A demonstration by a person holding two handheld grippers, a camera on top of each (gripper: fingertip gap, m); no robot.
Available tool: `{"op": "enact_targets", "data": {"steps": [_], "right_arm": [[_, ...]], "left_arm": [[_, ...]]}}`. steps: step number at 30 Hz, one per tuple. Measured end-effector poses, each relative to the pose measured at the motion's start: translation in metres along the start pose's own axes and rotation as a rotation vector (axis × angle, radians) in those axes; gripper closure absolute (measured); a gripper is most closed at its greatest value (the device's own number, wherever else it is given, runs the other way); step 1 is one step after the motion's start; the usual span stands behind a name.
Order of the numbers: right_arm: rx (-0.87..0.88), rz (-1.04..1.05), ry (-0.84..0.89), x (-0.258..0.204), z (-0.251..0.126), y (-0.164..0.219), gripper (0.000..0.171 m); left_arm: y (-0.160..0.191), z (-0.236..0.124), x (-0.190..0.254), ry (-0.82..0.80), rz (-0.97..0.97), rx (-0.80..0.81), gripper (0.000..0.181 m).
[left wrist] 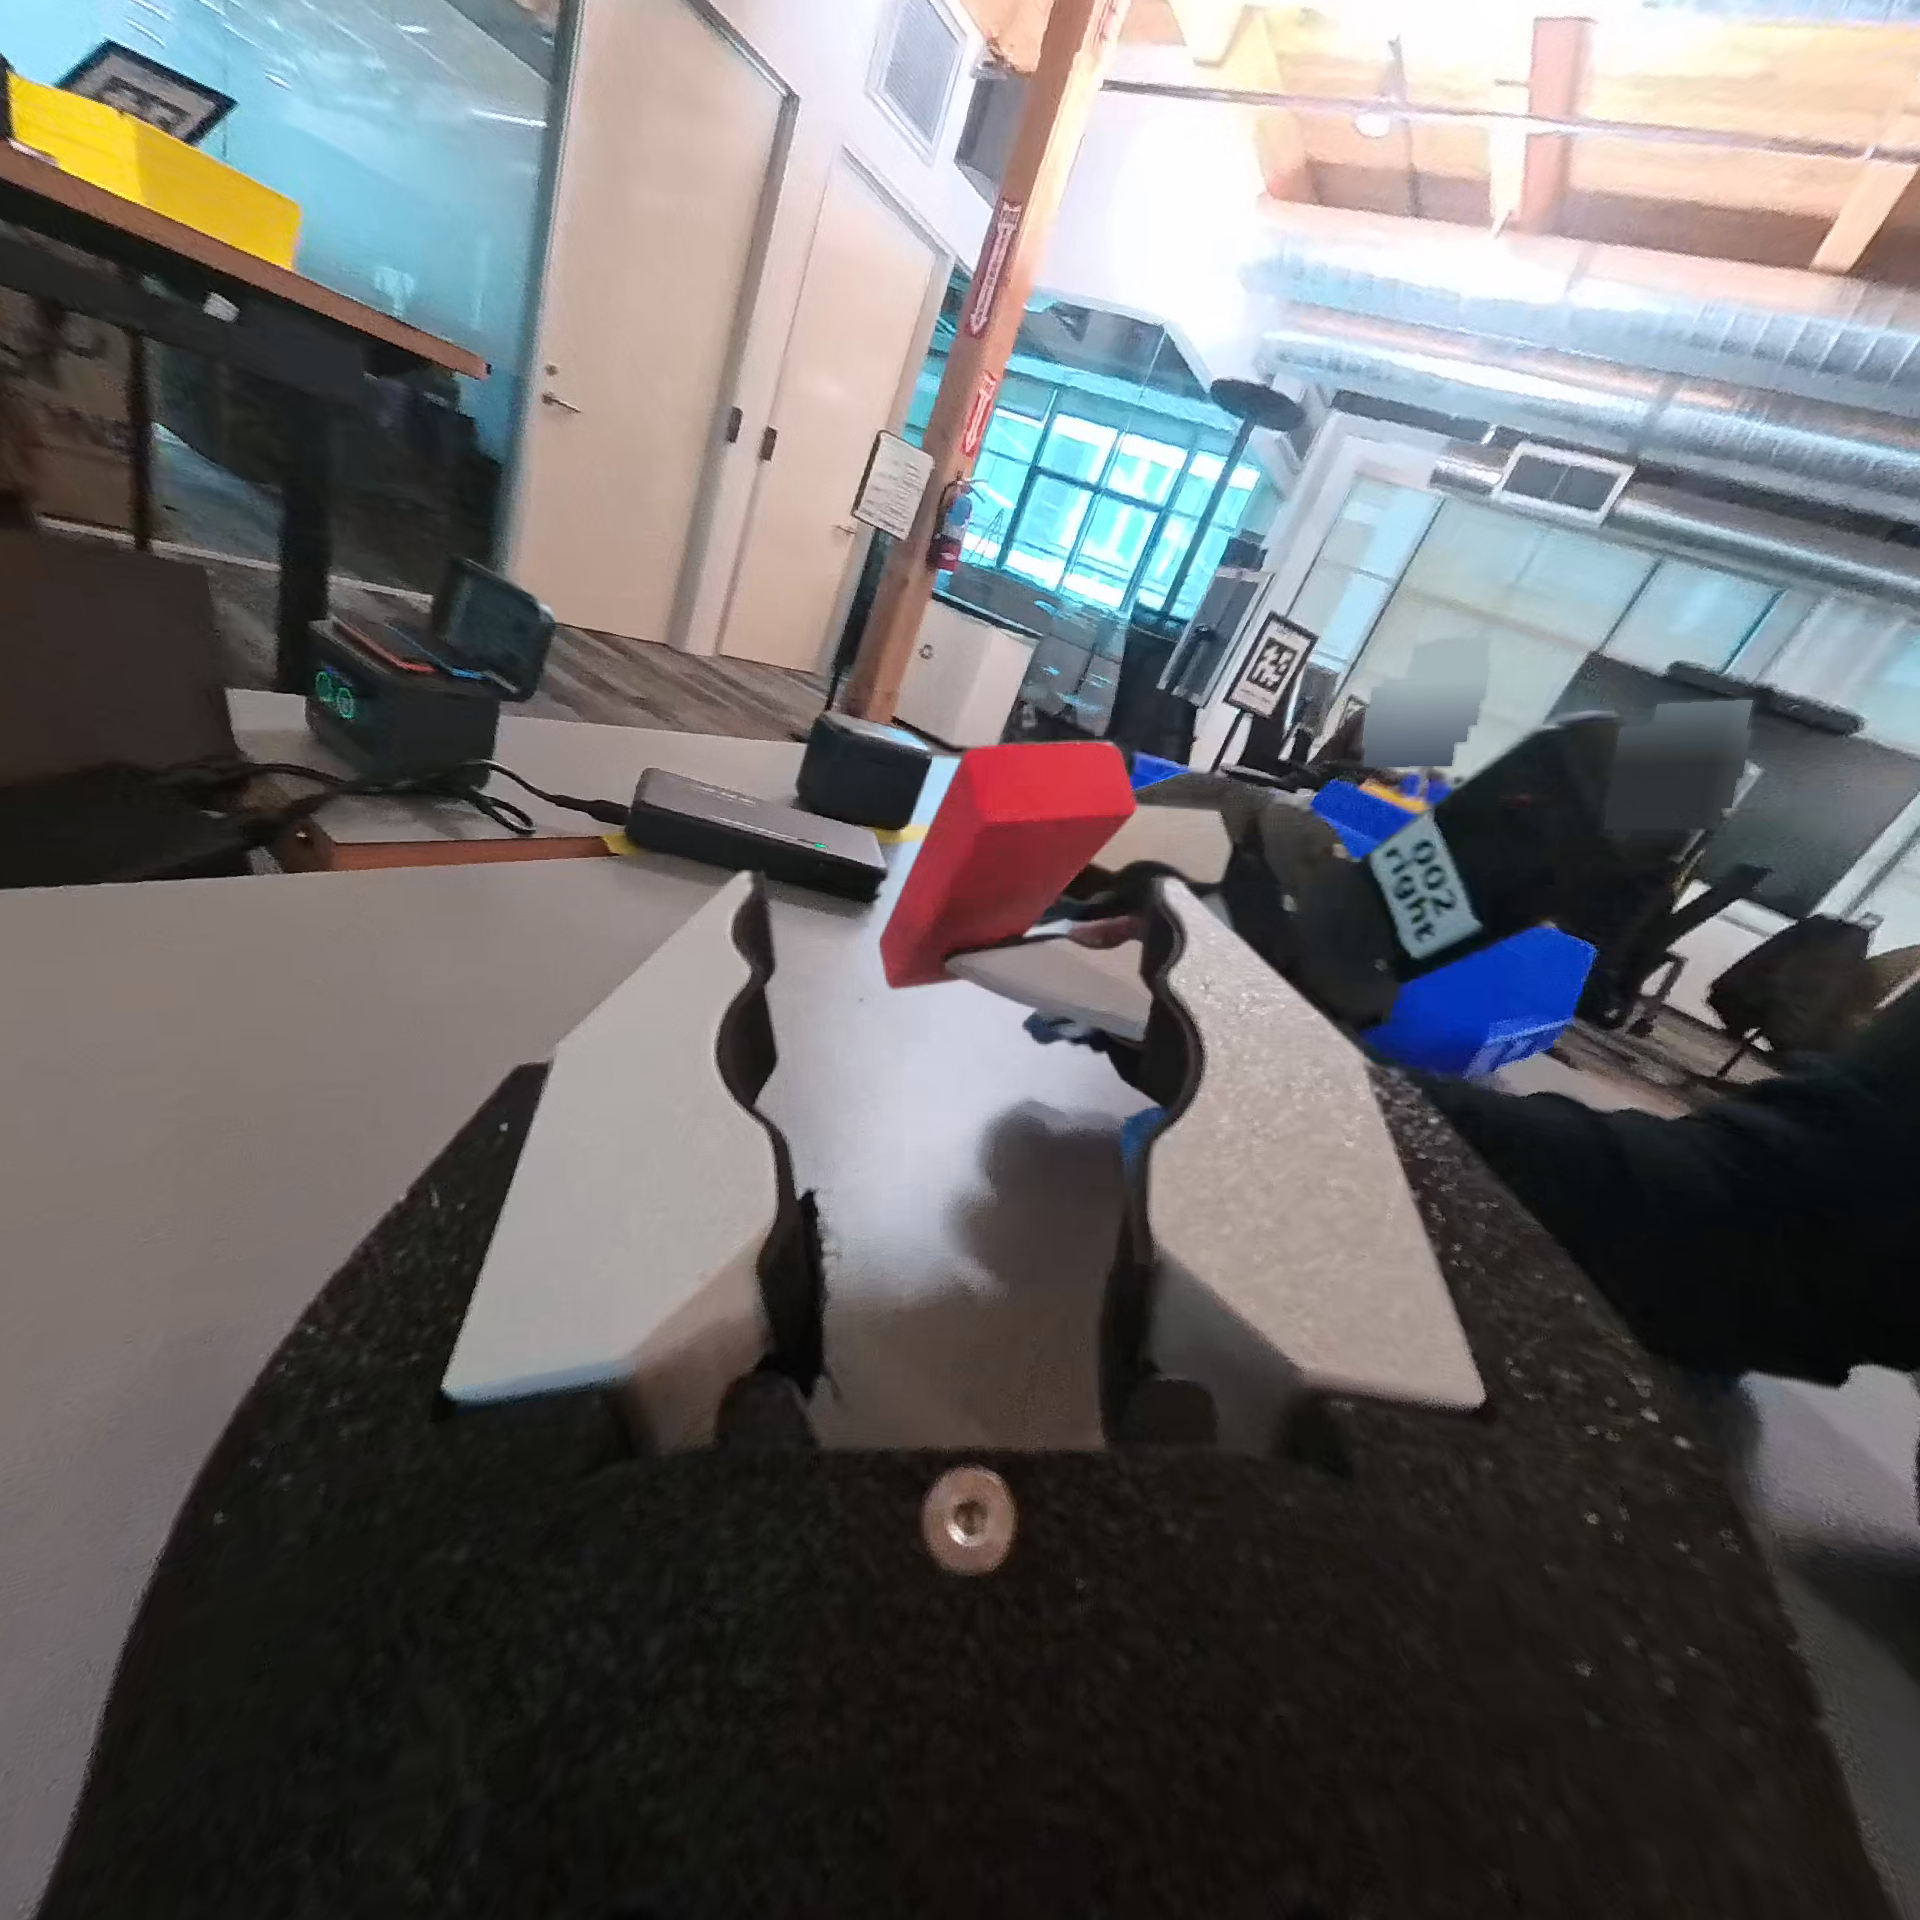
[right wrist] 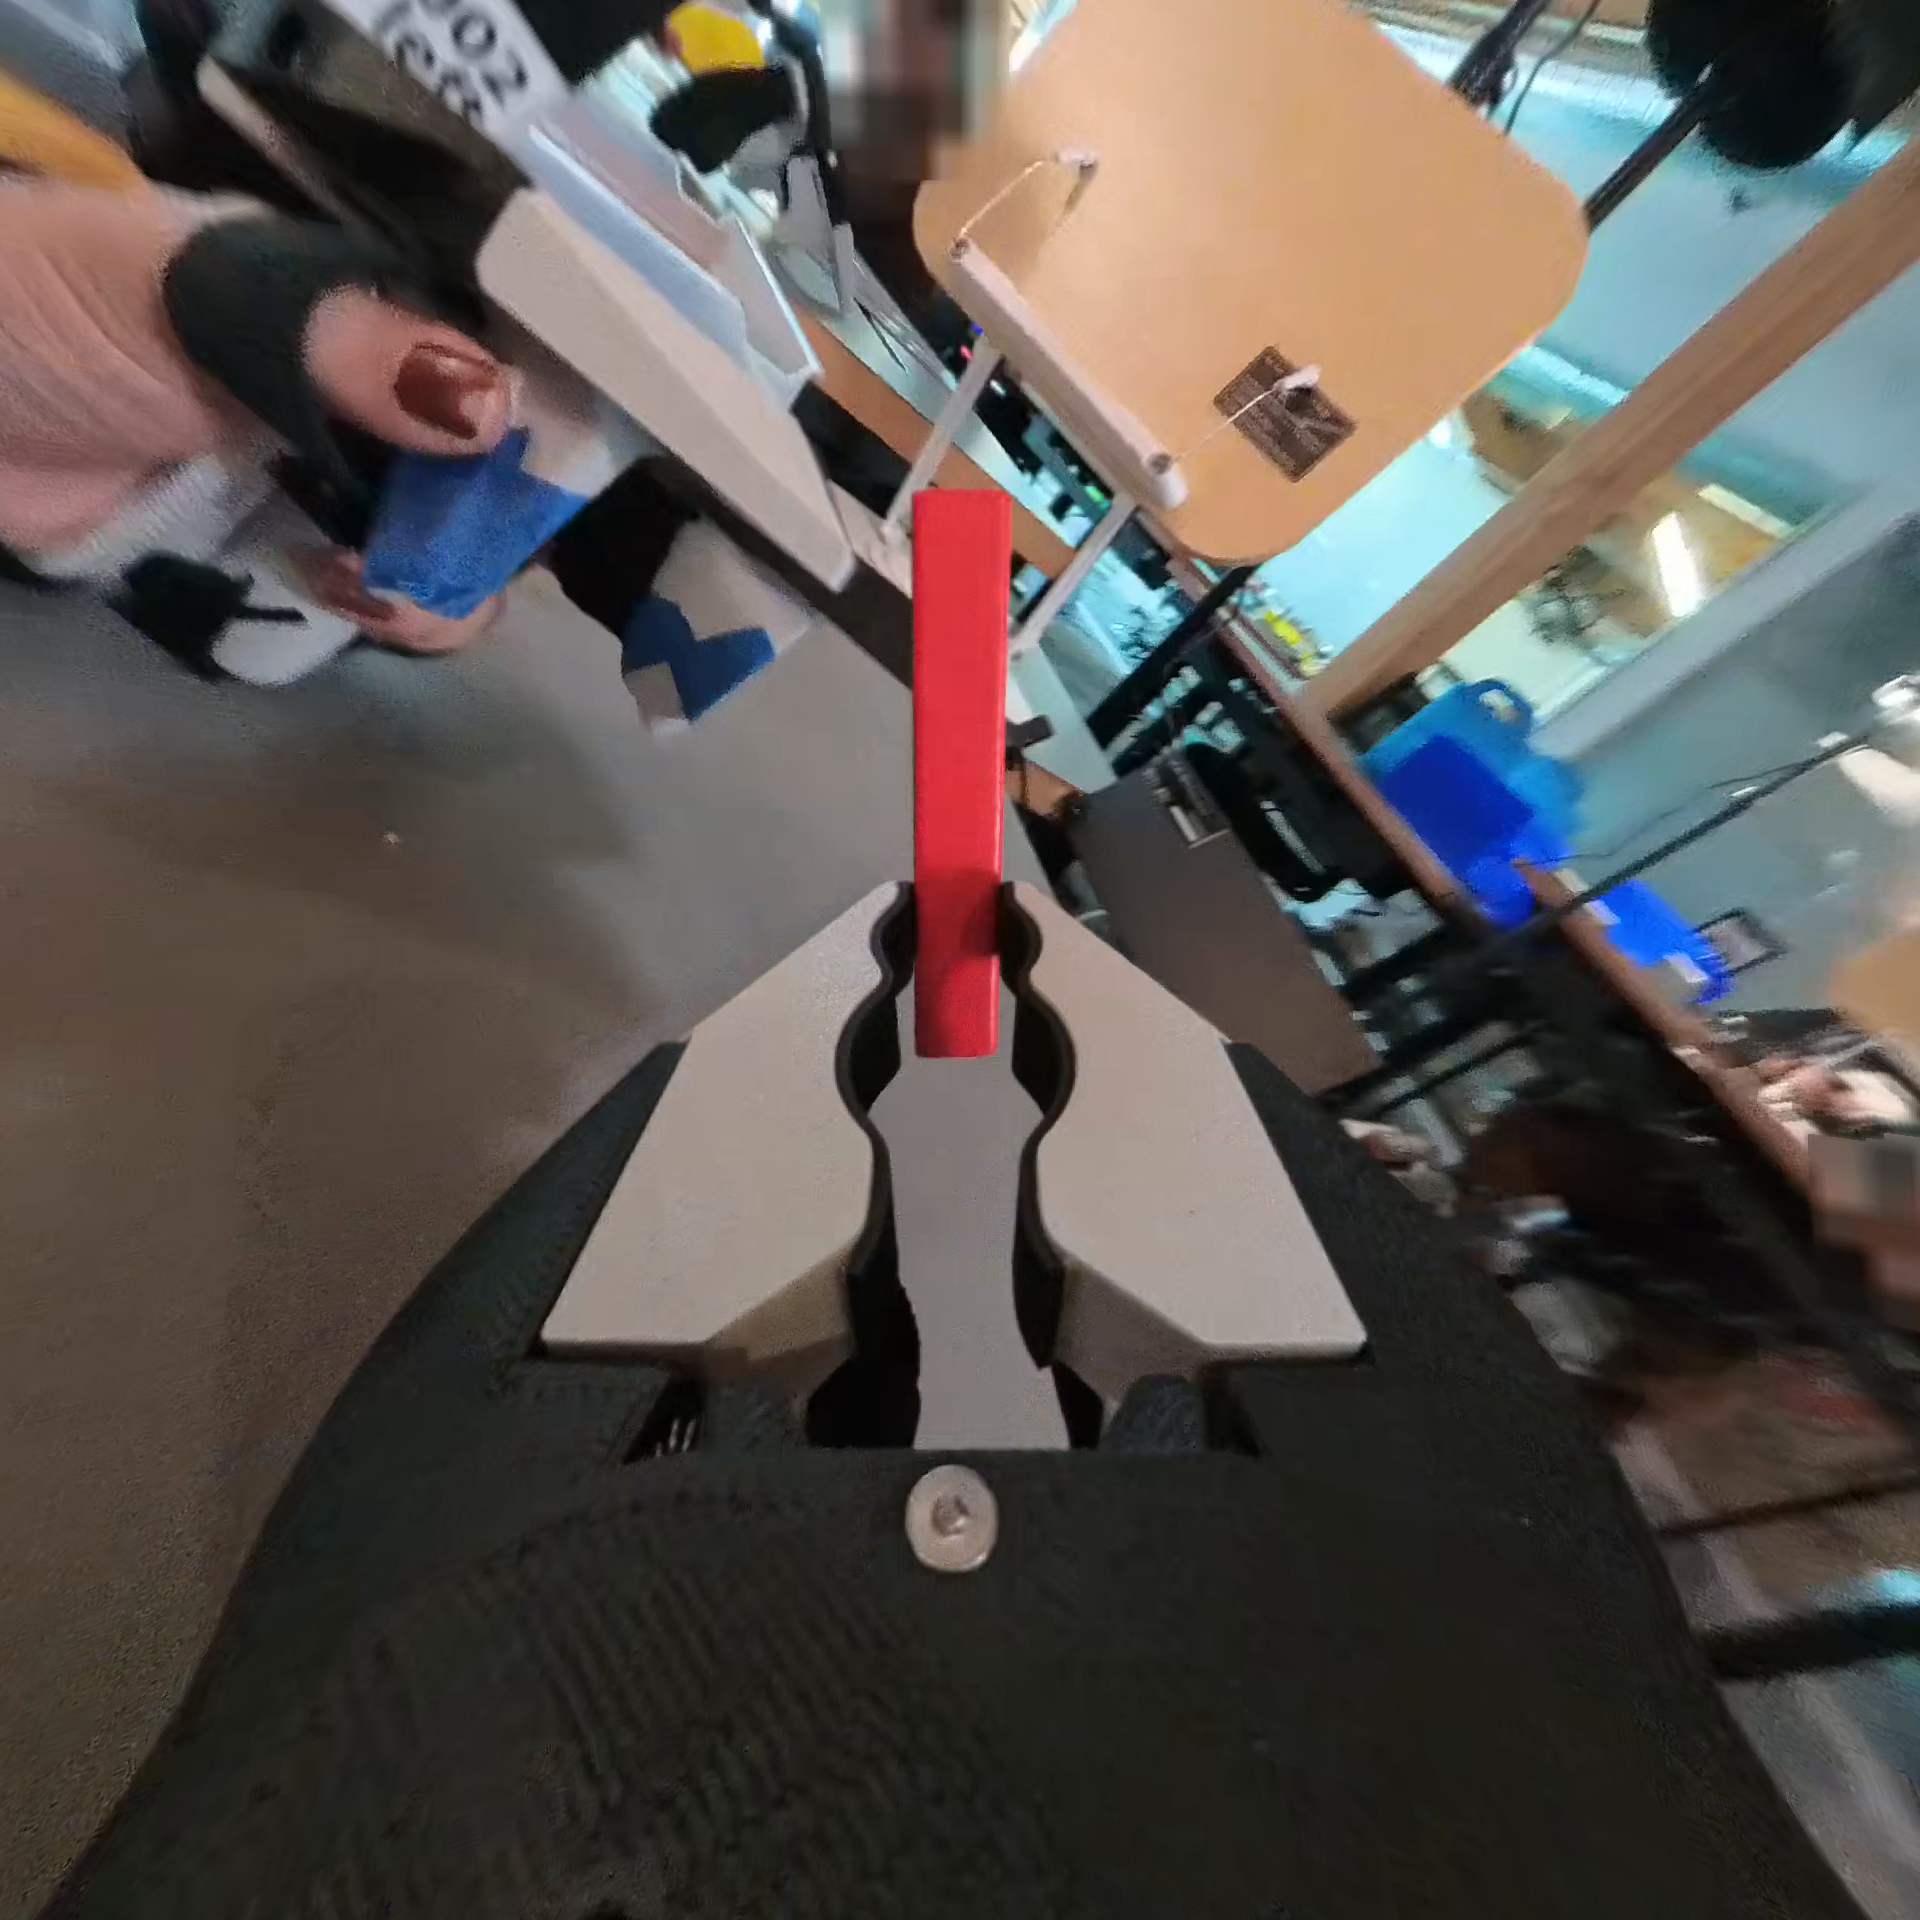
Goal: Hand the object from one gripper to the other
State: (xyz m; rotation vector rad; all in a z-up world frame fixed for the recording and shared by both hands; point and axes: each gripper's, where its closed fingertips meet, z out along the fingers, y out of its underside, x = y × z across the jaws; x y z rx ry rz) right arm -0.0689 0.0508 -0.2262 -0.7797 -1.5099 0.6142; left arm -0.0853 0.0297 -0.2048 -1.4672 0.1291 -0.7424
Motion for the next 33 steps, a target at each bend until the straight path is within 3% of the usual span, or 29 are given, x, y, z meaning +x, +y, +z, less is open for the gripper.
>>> {"op": "enact_targets", "data": {"steps": [6,11,16,22,30,33], "right_arm": [[-0.04,-0.253,0.109,0.001,0.001,-0.003,0.157],[-0.06,-0.336,0.116,-0.004,0.003,-0.002,0.157],[-0.011,-0.241,0.085,-0.007,0.001,-0.007,0.156],[0.037,-0.035,0.033,-0.002,0.0,-0.01,0.133],[0.089,-0.131,0.058,-0.005,-0.004,-0.022,0.154],[0.094,-0.032,0.002,-0.007,-0.002,-0.02,0.156]], "left_arm": [[0.007,0.008,0.01,0.018,0.037,-0.029,0.134],[0.006,0.007,0.011,0.035,0.019,-0.019,0.144],[0.005,0.006,0.01,0.038,-0.001,-0.014,0.147],[0.002,0.005,0.016,0.098,-0.054,0.011,0.148],[-0.008,-0.001,0.017,0.205,-0.248,0.089,0.148],[-0.008,-0.002,0.017,0.177,-0.159,0.082,0.148]]}}
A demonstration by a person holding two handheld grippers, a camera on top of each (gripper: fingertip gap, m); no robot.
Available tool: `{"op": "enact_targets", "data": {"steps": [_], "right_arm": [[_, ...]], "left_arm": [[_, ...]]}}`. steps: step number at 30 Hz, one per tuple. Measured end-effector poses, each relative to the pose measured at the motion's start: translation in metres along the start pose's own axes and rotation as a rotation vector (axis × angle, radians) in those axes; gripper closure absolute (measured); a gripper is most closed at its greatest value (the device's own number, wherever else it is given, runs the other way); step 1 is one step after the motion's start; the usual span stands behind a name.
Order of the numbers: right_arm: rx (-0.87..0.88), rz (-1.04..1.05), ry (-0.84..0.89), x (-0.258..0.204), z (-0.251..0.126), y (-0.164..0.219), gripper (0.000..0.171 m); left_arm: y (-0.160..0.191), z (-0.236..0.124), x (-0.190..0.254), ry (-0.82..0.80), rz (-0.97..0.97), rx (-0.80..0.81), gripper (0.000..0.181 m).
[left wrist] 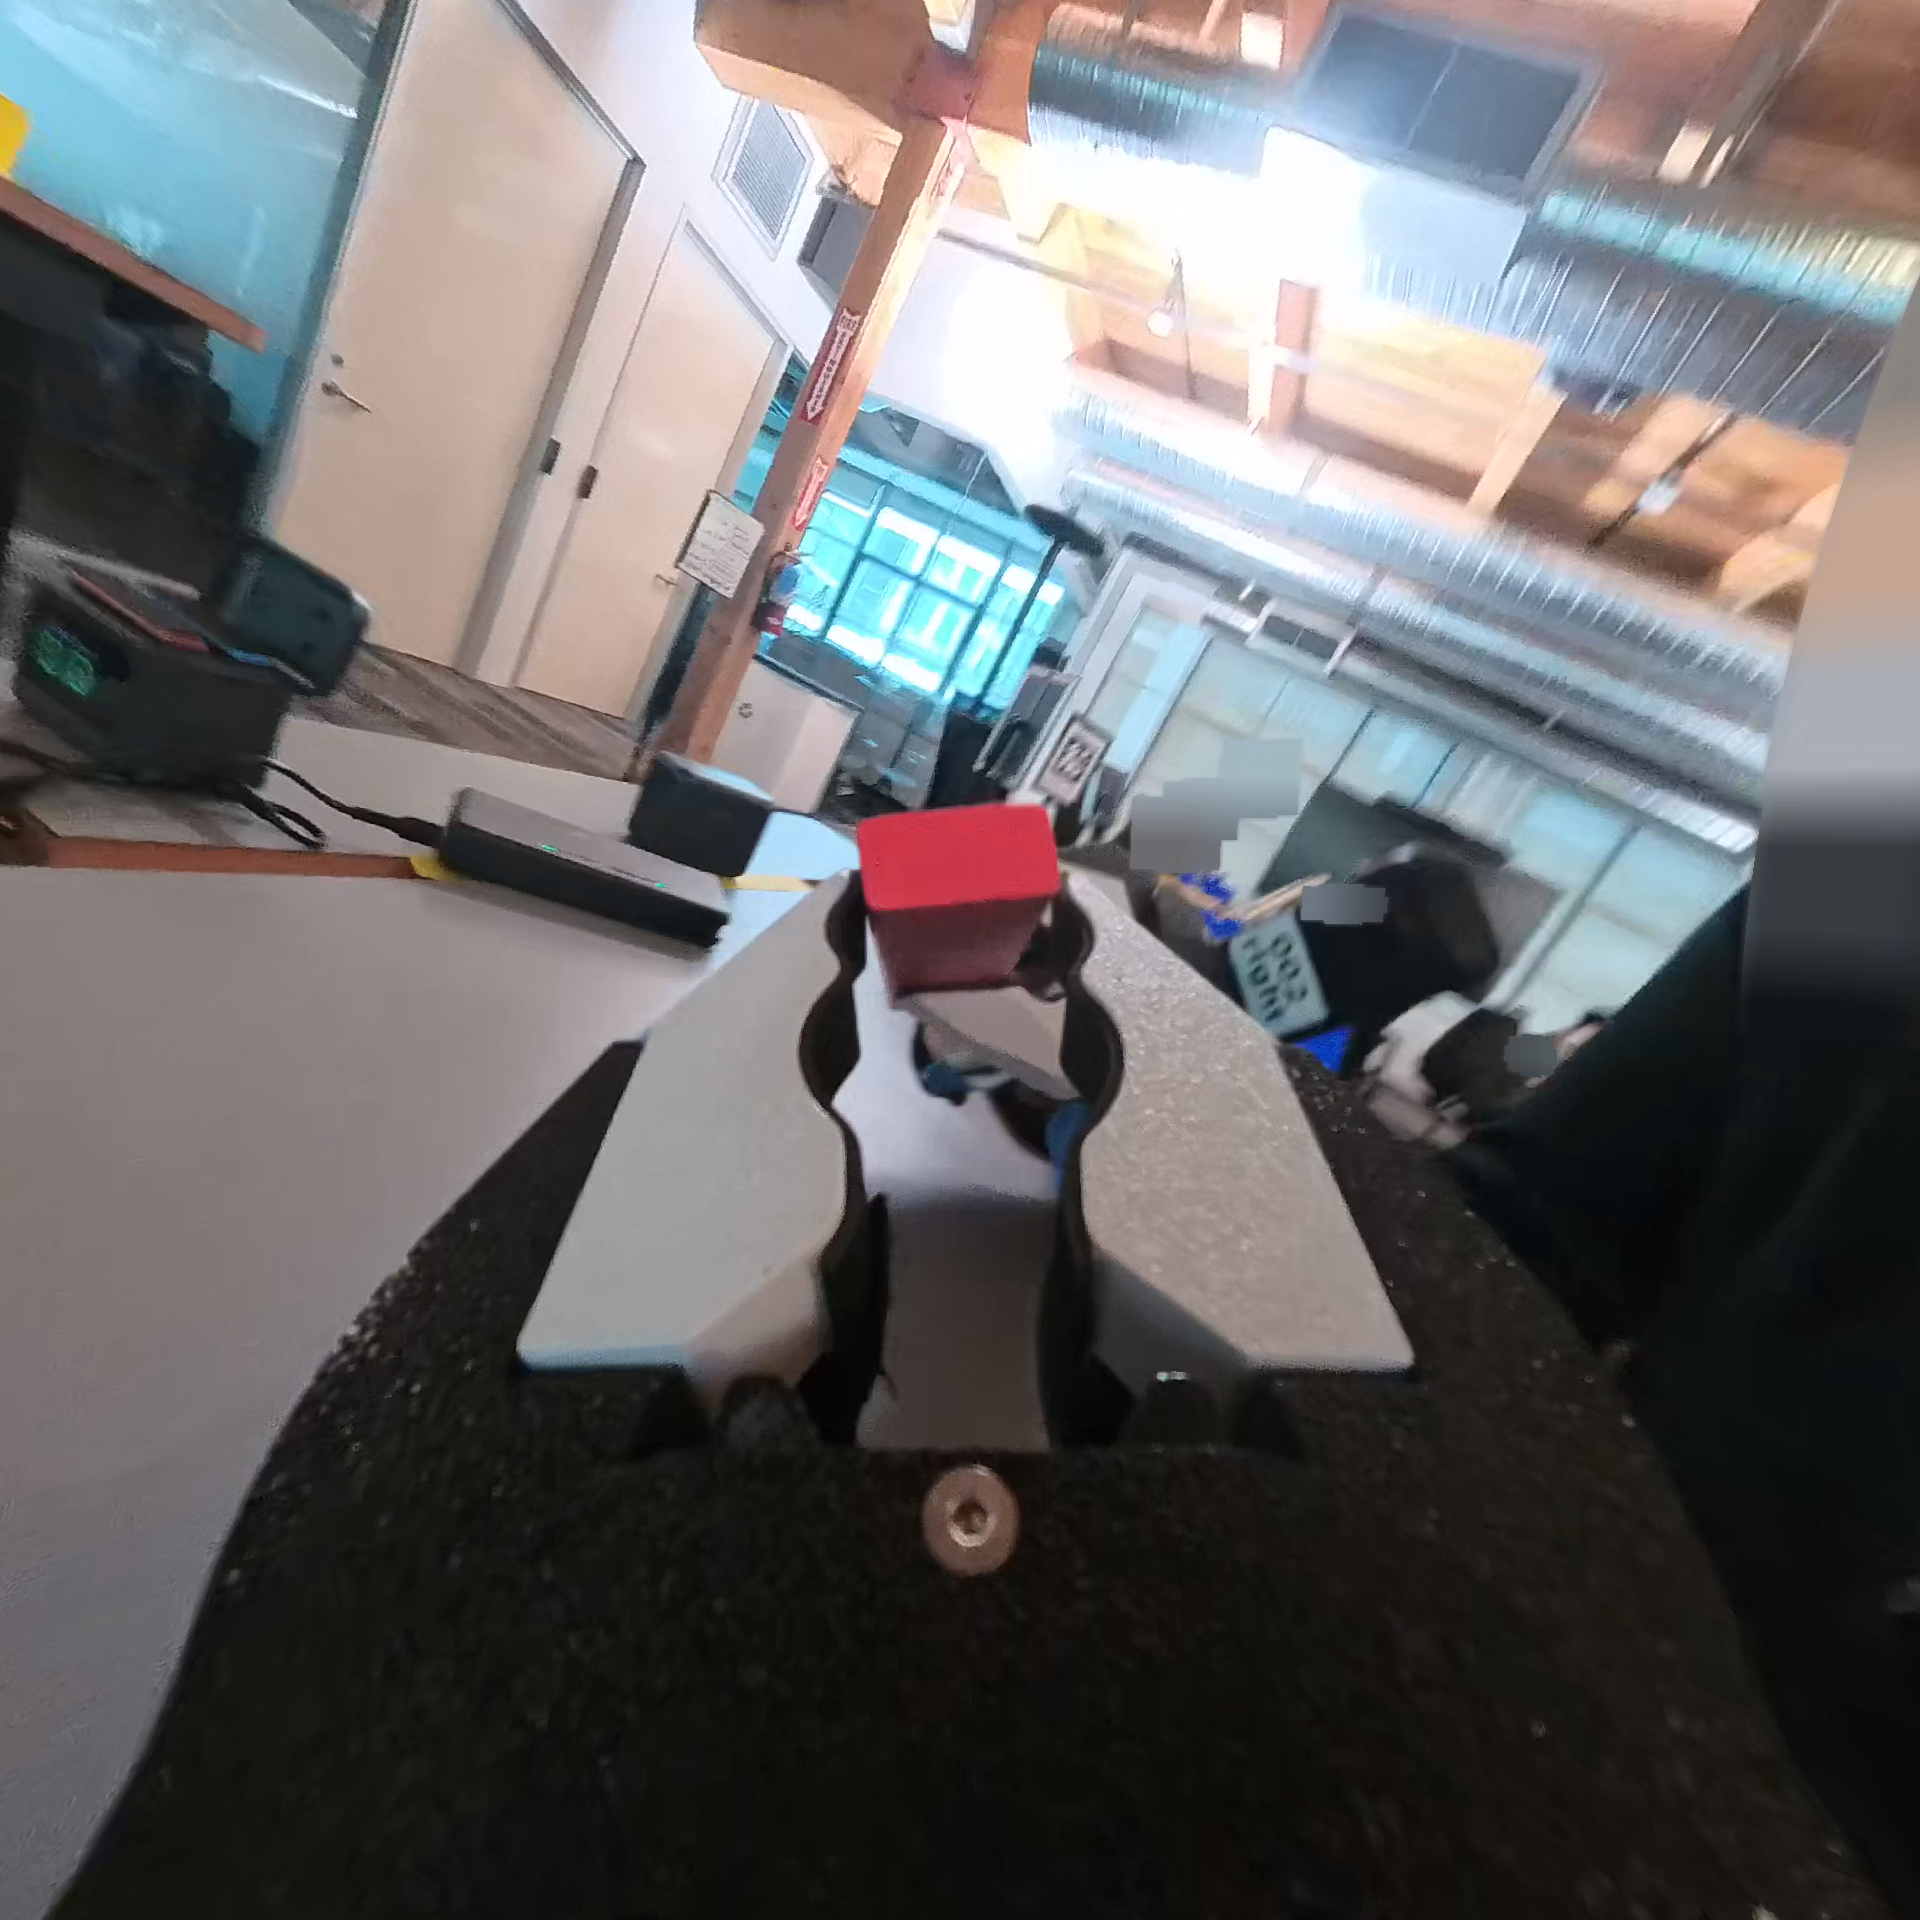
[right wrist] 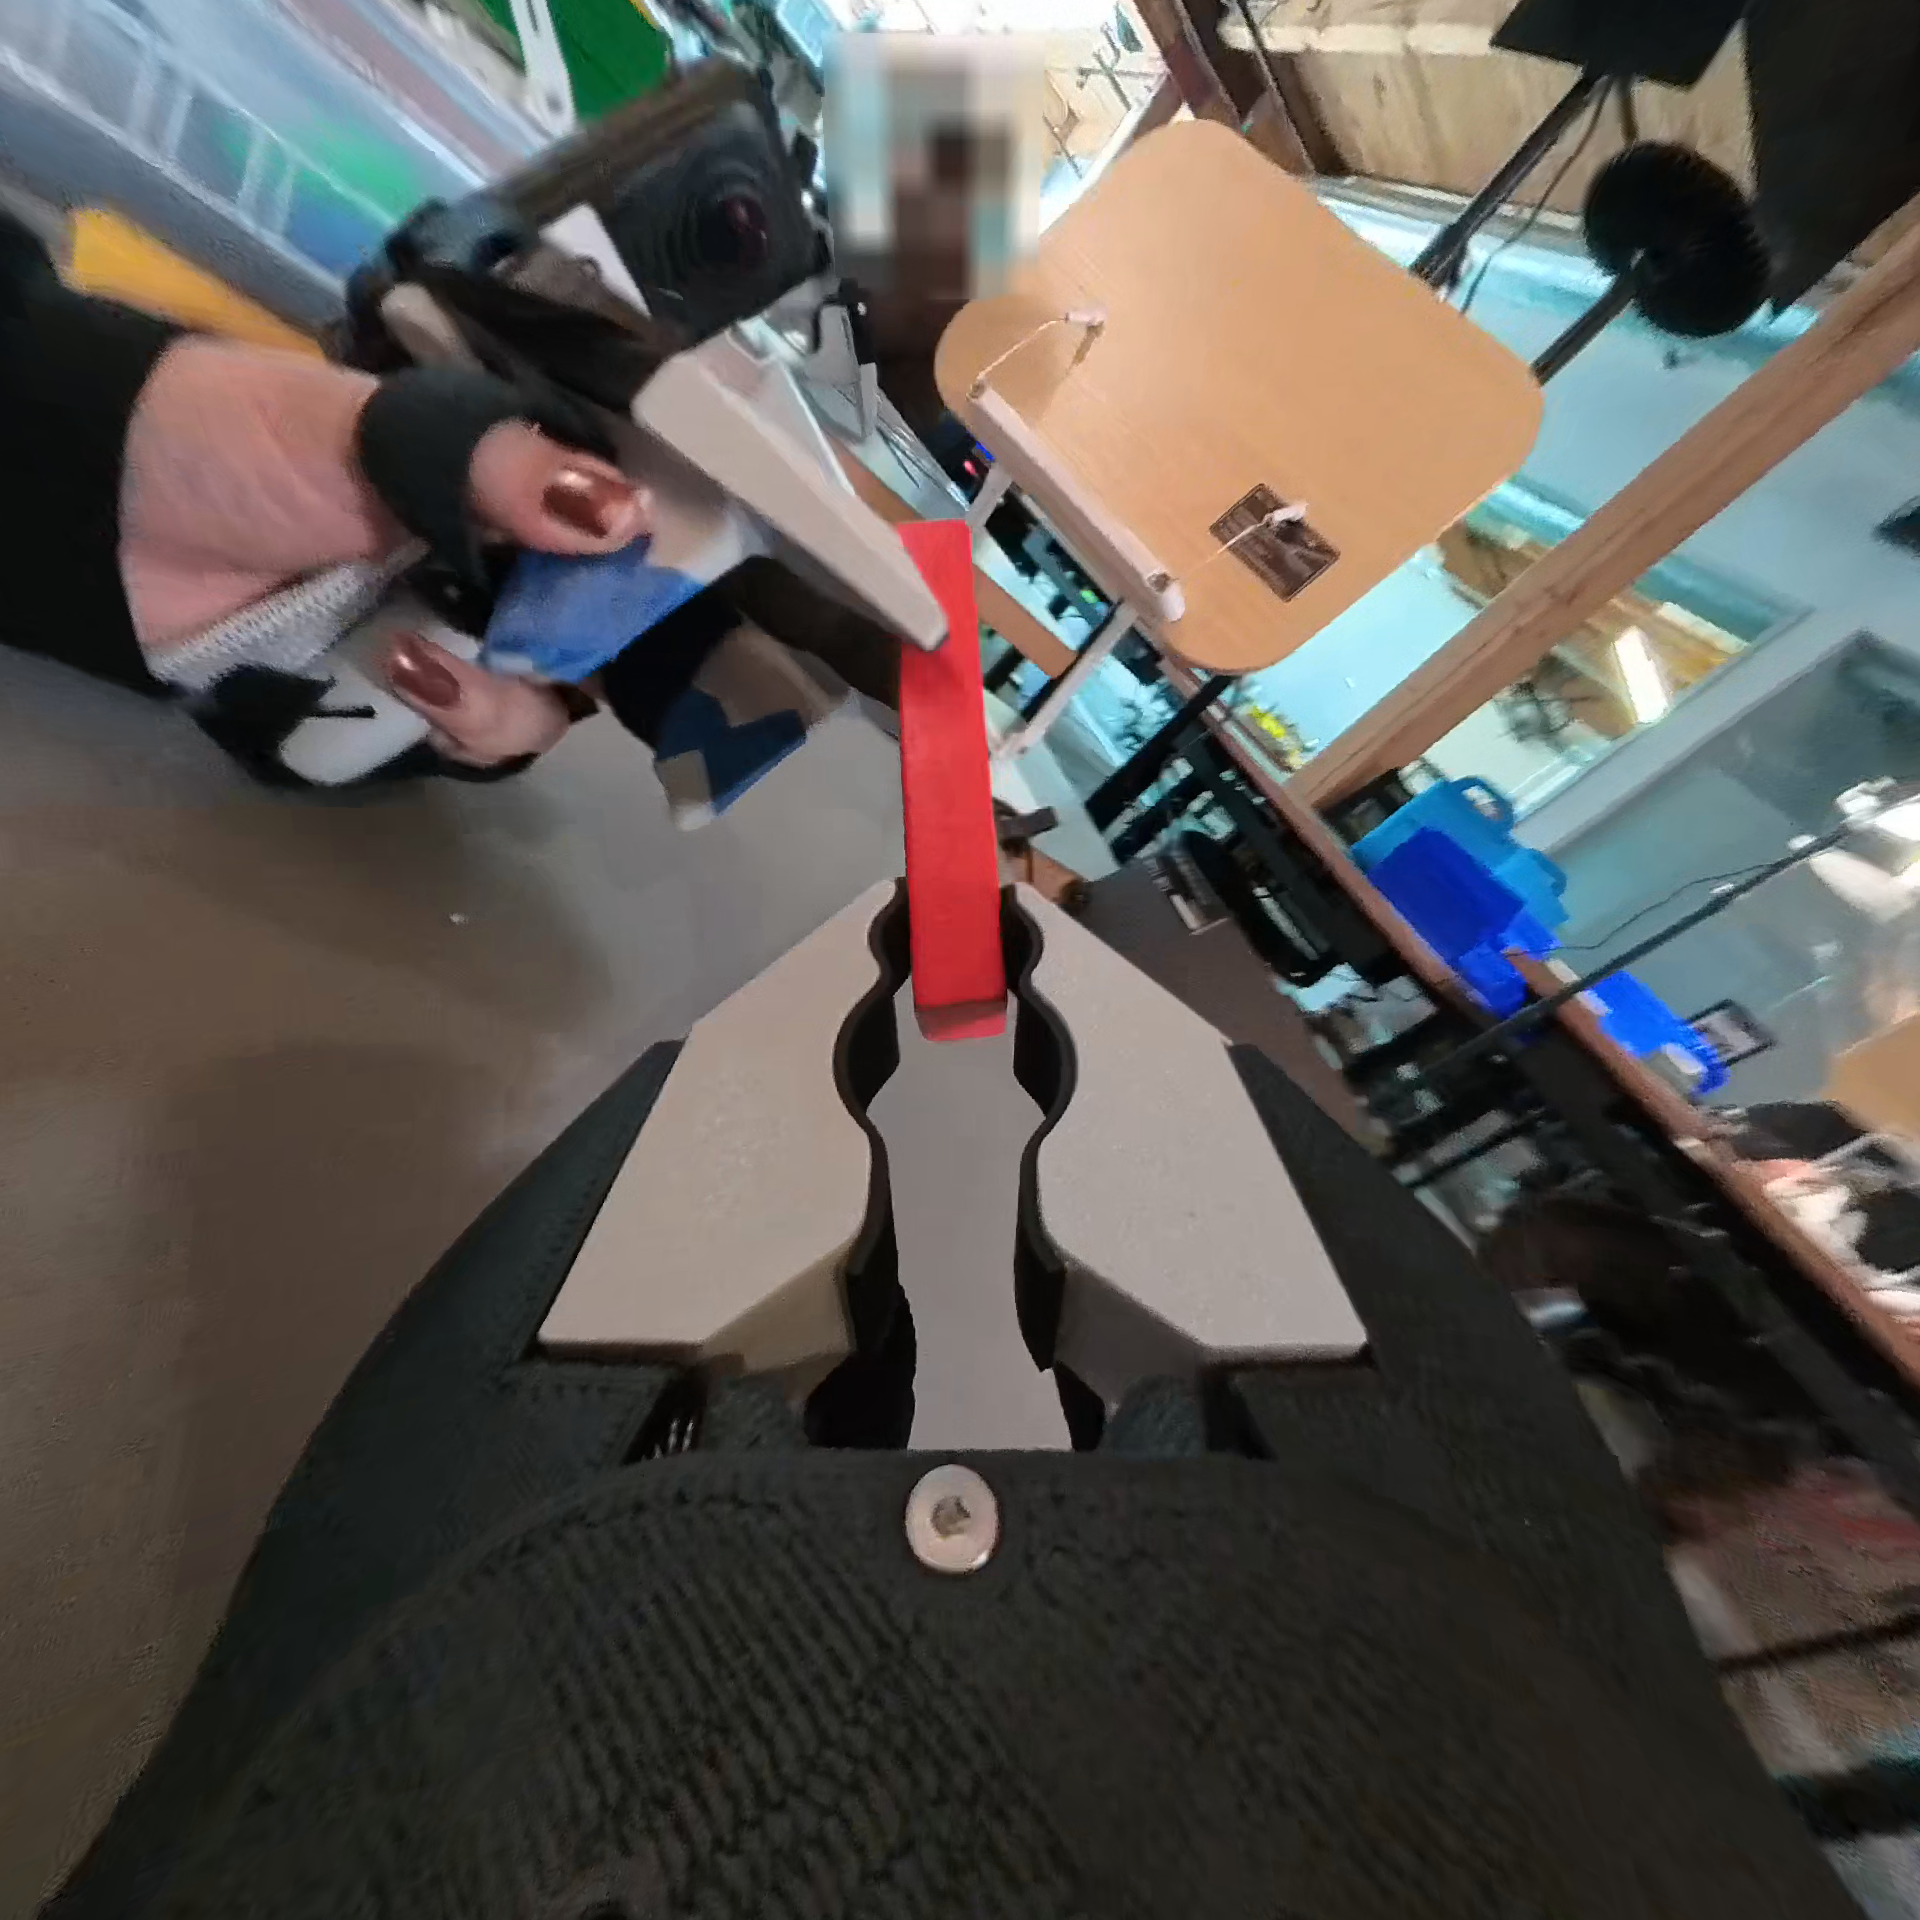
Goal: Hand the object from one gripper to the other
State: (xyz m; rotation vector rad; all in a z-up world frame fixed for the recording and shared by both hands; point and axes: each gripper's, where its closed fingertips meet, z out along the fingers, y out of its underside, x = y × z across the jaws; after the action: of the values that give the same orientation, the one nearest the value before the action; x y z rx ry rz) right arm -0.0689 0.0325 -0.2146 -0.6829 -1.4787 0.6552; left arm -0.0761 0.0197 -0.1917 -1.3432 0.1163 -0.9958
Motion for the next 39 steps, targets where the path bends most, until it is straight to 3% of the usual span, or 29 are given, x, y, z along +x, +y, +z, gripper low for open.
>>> {"op": "enact_targets", "data": {"steps": [3,7,10,14,18,20,22,26,29,32,36,39], "right_arm": [[0.024,0.2,-0.081,0.002,-0.002,0.002,0.156],[0.023,0.436,-0.248,-0.006,-0.006,0.01,0.157],[-0.006,0.506,-0.354,-0.018,-0.006,0.015,0.157],[-0.052,0.495,-0.432,-0.034,-0.005,0.018,0.157],[-0.071,0.472,-0.452,-0.04,-0.004,0.019,0.156],[-0.054,0.475,-0.433,-0.037,-0.003,0.018,0.156],[0.001,0.466,-0.351,-0.025,-0.001,0.014,0.14],[0.064,0.424,-0.189,0.002,-0.003,0.008,0.116],[0.1,0.365,-0.088,0.016,-0.006,0.003,0.116],[0.119,0.274,-0.015,0.021,-0.009,-0.003,0.116],[0.146,0.165,0.072,0.028,-0.013,-0.012,0.116],[0.211,0.307,-0.036,0.019,-0.012,-0.021,0.124]], "left_arm": [[0.004,-0.003,-0.012,-0.184,0.351,-0.104,0.12],[-0.004,-0.018,-0.029,-0.554,1.158,-0.289,0.091],[0.001,-0.018,-0.026,-0.667,1.671,-0.474,0.088],[0.026,-0.012,-0.034,-0.626,2.022,-0.723,0.099],[0.031,-0.016,-0.042,-0.647,2.1,-0.857,0.145],[0.032,-0.018,-0.047,-0.663,2.056,-0.884,0.147],[0.028,-0.022,-0.053,-0.721,1.936,-0.875,0.147],[0.017,-0.023,-0.055,-0.761,1.475,-0.672,0.147],[0.015,-0.008,-0.039,-0.622,1.044,-0.411,0.147],[0.014,0.009,-0.012,-0.36,0.658,-0.182,0.148],[-0.001,0.012,0.019,-0.035,0.233,0.025,0.149],[0.002,0.011,0.034,0.179,-0.05,0.042,0.147]]}}
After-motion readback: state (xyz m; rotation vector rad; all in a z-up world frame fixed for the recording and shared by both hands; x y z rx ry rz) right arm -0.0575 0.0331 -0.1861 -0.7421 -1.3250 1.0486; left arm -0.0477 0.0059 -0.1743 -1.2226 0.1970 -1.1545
